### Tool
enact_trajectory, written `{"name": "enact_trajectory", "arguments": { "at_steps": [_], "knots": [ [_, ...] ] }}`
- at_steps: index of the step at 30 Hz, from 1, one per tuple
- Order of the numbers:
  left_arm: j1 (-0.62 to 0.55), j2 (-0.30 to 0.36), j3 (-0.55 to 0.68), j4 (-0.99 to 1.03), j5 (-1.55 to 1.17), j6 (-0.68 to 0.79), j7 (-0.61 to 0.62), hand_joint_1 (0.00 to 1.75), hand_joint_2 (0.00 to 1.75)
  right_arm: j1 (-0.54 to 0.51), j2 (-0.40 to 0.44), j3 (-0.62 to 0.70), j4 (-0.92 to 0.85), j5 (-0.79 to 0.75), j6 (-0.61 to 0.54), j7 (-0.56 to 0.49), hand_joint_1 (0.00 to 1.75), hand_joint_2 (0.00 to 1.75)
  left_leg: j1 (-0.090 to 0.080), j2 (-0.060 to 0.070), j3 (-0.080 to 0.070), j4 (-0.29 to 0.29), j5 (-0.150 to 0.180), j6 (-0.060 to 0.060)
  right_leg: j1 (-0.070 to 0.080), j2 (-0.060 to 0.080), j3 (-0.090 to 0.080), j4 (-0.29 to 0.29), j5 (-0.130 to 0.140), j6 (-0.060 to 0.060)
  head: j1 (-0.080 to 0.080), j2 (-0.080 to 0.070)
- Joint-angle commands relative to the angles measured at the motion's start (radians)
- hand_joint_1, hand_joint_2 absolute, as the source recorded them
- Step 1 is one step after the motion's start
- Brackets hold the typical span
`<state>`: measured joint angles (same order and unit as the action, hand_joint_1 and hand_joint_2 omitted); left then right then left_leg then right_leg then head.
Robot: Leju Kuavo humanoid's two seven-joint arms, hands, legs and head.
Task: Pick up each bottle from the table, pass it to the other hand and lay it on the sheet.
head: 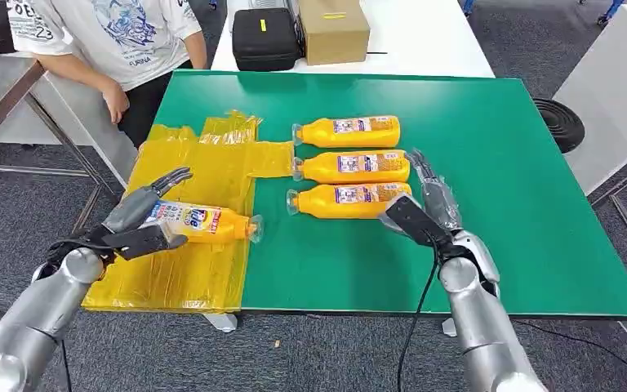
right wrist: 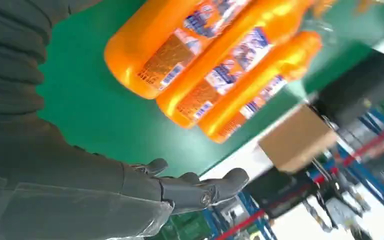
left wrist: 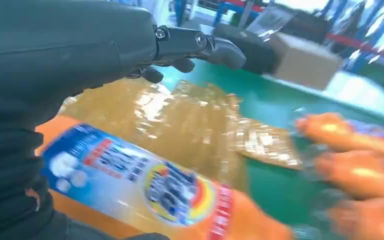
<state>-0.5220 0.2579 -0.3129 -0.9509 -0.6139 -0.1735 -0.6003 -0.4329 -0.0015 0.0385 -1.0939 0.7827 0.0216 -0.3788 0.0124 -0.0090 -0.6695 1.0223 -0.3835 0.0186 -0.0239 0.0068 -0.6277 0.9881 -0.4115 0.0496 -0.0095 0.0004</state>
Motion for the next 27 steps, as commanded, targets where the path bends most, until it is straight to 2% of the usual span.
{"name": "enact_trajectory", "arguments": {
  "at_steps": [1,5,16,21,23,27],
  "knots": [
    [0.106,-0.145,0.22,-0.085,0.107,-0.014,-0.045,0.0,1.75,-0.358,-0.032,0.192,0.589,0.088,0.053,-0.018,0.0,1.75,0.0,0.006,0.005,0.0,-0.002,0.0,0.0,0.004,0.003,-0.001,0.0,-0.002,0.0,0.0],
    [0.12,-0.184,0.298,-0.106,0.171,-0.001,-0.014,0.0,1.75,-0.415,0.003,0.253,0.677,0.128,0.076,0.003,0.0,1.75,0.0,0.005,0.007,0.0,-0.003,0.0,0.001,0.003,0.005,0.0,-0.002,-0.003,0.0,0.0],
    [0.112,-0.184,0.313,-0.098,0.167,-0.004,0.003,0.0,1.75,-0.469,0.029,0.309,0.751,0.156,0.13,0.029,0.0,1.75,0.0,0.001,0.004,0.0,-0.002,0.0,0.001,0.0,0.004,0.0,-0.002,-0.002,0.0,0.0],
    [0.092,-0.175,0.297,-0.046,0.161,-0.007,0.002,0.0,1.75,-0.47,0.004,0.323,0.762,0.153,0.134,0.05,0.0,1.75,0.0,0.0,0.004,0.001,-0.001,0.0,0.001,-0.002,0.004,0.0,-0.002,-0.002,0.0,0.0],
    [0.097,-0.174,0.297,-0.044,0.162,-0.007,-0.003,0.0,1.75,-0.466,-0.007,0.322,0.763,0.152,0.132,0.049,0.0,1.75,0.001,0.0,0.011,0.001,-0.004,0.0,0.002,-0.002,0.011,0.0,-0.005,-0.005,0.0,0.0],
    [0.099,-0.174,0.3,-0.039,0.162,0.002,-0.004,0.0,1.75,-0.48,-0.03,0.319,0.769,0.152,0.119,0.07,0.0,1.75,0.001,-0.001,0.011,0.0,-0.004,0.0,0.002,-0.003,0.011,-0.001,-0.004,-0.004,0.0,0.0]
  ]
}}
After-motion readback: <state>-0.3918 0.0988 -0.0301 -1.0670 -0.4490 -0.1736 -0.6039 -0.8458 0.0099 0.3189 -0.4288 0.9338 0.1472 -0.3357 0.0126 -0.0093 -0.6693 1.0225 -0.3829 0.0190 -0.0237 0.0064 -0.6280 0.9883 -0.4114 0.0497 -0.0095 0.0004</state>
